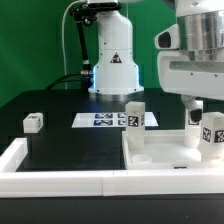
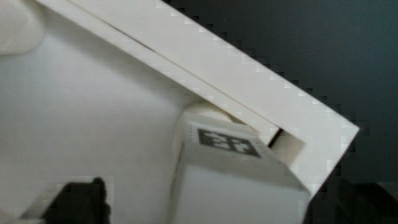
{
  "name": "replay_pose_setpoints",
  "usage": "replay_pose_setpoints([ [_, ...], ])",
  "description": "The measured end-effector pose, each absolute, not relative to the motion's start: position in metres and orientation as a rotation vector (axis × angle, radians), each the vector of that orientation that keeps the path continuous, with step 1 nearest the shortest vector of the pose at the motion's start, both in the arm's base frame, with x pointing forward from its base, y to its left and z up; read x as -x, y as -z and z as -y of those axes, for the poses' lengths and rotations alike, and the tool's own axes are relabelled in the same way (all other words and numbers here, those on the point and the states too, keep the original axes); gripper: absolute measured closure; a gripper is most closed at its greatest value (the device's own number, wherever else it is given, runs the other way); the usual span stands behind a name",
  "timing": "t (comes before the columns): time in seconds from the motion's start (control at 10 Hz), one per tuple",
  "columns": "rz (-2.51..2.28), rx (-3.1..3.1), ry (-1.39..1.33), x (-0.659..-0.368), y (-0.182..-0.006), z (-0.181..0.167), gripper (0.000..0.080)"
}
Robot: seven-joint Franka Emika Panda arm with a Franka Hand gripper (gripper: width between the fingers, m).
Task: Assemble square table
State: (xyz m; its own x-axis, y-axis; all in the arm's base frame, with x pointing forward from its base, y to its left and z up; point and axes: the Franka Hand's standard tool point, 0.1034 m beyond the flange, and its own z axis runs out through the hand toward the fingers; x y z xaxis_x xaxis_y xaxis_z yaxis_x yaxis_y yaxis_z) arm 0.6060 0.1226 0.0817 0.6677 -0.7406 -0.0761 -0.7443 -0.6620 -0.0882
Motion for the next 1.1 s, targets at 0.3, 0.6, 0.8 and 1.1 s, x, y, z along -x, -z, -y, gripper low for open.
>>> replay_pose_setpoints([
  [0.3,-0.787,2.973,-0.006,-0.6063,-0.0809,-0.1215,0.0151],
  [0.6,-0.504,3.066,0.012,-0.6051,-0.0801,-0.1245,0.0151],
  [0.8,-0.363,3.085,0.023,-0.6061,-0.0808,-0.1236,0.0151],
  [1.1,-0.147,3.102,0.061,-0.6101,-0.0820,-0.1170,0.0151],
])
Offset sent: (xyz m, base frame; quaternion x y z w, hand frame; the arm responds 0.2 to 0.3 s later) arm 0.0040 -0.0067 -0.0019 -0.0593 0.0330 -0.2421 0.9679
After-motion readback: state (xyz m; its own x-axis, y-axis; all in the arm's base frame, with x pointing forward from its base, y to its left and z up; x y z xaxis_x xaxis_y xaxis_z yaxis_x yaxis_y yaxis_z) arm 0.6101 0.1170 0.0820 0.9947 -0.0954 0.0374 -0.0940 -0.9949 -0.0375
